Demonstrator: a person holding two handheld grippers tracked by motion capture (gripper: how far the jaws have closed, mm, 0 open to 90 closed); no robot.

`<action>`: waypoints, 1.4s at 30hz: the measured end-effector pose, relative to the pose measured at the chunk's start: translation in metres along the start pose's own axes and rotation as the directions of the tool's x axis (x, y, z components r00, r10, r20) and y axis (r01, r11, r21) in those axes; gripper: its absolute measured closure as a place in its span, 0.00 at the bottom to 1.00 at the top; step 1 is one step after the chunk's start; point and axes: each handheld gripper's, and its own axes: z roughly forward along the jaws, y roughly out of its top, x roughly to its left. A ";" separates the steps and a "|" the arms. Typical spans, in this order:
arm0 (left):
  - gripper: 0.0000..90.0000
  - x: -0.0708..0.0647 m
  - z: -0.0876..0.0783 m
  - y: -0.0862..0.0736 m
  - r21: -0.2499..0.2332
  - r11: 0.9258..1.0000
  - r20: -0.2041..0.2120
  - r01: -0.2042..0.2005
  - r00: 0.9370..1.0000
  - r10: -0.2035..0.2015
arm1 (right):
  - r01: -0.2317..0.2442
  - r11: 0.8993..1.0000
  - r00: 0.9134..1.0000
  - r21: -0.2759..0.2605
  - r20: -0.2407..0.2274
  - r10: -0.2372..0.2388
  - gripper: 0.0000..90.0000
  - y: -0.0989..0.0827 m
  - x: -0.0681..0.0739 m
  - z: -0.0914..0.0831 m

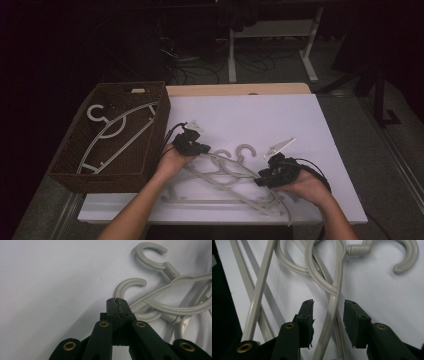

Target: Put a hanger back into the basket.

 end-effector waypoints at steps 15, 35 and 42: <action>1.00 0.002 0.006 0.000 0.077 0.997 -0.049 -0.013 0.999 0.016 | -0.006 1.000 0.999 0.012 0.040 0.006 0.70 -0.002 -0.004 -0.002; 0.90 -0.017 -0.014 -0.010 0.102 0.994 0.097 -0.039 0.995 0.029 | 0.009 1.000 1.000 -0.004 0.012 -0.009 0.75 0.001 -0.009 0.000; 0.72 -0.026 -0.010 -0.009 0.118 0.987 0.173 -0.112 0.981 0.091 | 0.017 1.000 1.000 -0.002 0.012 -0.017 0.78 0.000 -0.008 0.001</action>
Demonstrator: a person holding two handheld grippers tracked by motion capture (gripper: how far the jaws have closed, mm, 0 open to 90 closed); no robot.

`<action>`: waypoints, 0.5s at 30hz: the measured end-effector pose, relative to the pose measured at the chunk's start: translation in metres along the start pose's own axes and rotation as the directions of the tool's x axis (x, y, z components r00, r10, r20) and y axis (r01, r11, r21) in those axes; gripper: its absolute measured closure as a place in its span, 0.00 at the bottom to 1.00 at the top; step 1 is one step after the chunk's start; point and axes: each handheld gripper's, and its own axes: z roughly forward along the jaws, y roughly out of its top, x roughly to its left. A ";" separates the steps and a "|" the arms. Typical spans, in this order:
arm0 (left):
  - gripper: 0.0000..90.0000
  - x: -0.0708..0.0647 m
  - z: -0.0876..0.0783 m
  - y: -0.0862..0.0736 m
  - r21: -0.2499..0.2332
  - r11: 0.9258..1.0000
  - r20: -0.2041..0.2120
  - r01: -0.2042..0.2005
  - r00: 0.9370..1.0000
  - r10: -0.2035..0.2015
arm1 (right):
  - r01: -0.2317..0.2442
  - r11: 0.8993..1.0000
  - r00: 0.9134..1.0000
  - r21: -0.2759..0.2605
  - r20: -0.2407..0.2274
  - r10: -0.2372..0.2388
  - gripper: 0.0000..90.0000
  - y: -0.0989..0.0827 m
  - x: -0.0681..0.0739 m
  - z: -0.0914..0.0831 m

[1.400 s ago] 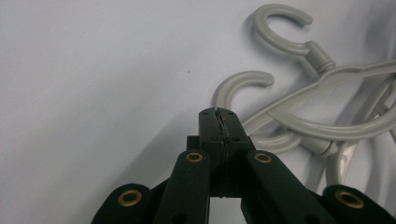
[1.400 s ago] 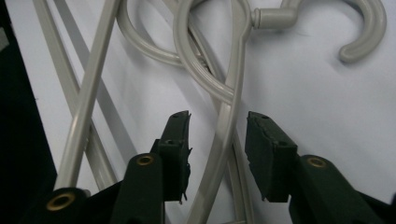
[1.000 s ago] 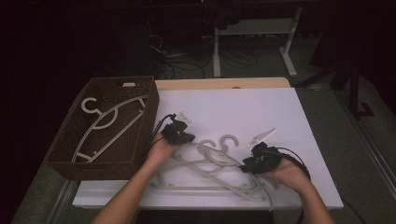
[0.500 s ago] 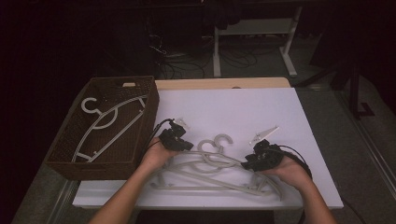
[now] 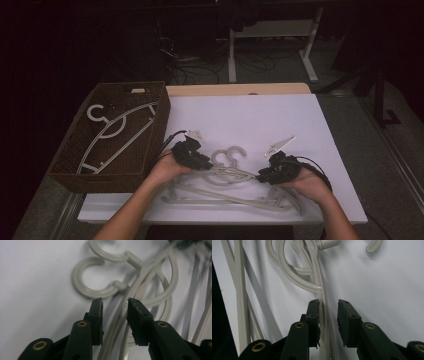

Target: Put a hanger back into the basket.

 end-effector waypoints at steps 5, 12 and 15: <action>0.75 0.000 0.004 0.000 0.032 0.999 -0.007 -0.028 1.000 0.028 | 0.003 1.000 1.000 -0.002 0.001 -0.003 0.78 0.000 0.000 0.000; 0.76 0.000 0.010 0.002 0.073 0.994 -0.040 -0.078 0.996 0.081 | 0.005 1.000 1.000 -0.006 0.002 -0.005 0.78 0.001 0.001 0.001; 0.77 -0.002 0.016 0.002 0.100 0.990 -0.063 -0.104 0.992 0.110 | 0.010 1.000 1.000 -0.007 0.002 -0.010 0.78 0.001 0.001 0.001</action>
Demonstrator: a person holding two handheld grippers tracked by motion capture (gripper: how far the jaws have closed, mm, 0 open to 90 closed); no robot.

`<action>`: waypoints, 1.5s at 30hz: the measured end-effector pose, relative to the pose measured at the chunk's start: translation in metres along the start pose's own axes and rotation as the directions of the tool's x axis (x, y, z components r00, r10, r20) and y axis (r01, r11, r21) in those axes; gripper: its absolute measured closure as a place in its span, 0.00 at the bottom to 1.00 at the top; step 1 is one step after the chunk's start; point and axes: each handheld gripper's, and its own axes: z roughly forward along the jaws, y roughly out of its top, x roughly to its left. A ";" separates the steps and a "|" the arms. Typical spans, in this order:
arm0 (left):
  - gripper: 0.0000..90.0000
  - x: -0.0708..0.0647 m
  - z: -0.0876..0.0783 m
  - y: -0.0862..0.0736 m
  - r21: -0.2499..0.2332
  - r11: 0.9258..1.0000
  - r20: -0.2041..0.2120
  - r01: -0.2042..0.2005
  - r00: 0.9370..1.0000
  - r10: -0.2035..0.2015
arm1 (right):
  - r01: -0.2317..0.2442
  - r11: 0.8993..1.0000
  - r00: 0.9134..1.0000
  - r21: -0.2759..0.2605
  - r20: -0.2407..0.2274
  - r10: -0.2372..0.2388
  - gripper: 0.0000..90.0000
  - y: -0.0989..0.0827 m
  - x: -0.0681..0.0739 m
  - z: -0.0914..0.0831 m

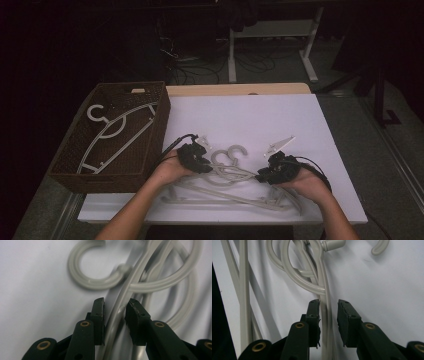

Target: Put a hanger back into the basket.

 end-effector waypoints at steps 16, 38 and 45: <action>0.86 -0.005 -0.001 0.001 0.007 0.994 0.039 -0.109 0.993 0.109 | -0.022 0.999 1.000 -0.034 -0.006 0.022 0.63 -0.001 -0.002 -0.004; 0.92 -0.013 -0.037 0.011 -0.120 0.989 0.102 -0.087 0.990 0.099 | -0.085 0.971 0.995 -0.223 0.023 0.093 0.30 -0.001 -0.013 -0.045; 0.92 -0.015 -0.059 0.018 -0.153 0.986 0.079 -0.066 0.994 0.078 | -0.101 0.956 0.992 -0.275 0.042 0.116 0.26 -0.004 -0.017 -0.063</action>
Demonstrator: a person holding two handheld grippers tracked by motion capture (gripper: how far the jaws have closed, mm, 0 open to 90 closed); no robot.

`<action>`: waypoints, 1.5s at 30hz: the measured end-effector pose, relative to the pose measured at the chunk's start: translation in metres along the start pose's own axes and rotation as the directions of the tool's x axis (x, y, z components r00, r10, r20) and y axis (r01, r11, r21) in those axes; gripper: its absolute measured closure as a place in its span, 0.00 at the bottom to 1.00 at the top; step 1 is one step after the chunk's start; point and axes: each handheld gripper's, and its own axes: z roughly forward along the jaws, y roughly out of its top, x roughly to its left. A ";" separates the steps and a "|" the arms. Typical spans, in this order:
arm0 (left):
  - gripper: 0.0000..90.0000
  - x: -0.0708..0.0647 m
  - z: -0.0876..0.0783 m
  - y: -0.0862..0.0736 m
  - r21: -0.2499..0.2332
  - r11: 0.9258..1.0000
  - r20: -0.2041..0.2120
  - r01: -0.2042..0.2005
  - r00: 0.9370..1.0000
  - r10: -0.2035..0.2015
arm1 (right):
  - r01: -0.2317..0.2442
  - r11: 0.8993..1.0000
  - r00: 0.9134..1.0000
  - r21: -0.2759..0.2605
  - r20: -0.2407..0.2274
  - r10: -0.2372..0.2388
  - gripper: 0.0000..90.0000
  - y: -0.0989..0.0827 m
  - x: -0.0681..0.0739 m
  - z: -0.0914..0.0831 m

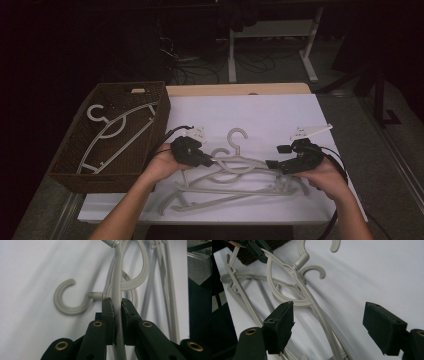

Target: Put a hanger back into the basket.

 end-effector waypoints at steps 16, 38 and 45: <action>0.92 0.009 -0.061 0.011 -0.074 0.995 -0.138 0.073 0.987 -0.083 | -0.016 0.998 0.998 -0.062 0.059 0.020 0.22 0.001 -0.007 -0.015; 0.92 0.043 -0.180 -0.021 -0.210 0.964 -0.350 0.164 0.908 -0.230 | -0.018 0.999 0.997 -0.047 0.078 0.022 0.17 -0.005 -0.012 -0.009; 0.92 0.054 -0.220 -0.050 -0.264 0.941 -0.428 0.212 0.849 -0.311 | -0.007 0.999 0.995 -0.037 0.103 0.010 0.09 -0.005 -0.011 -0.003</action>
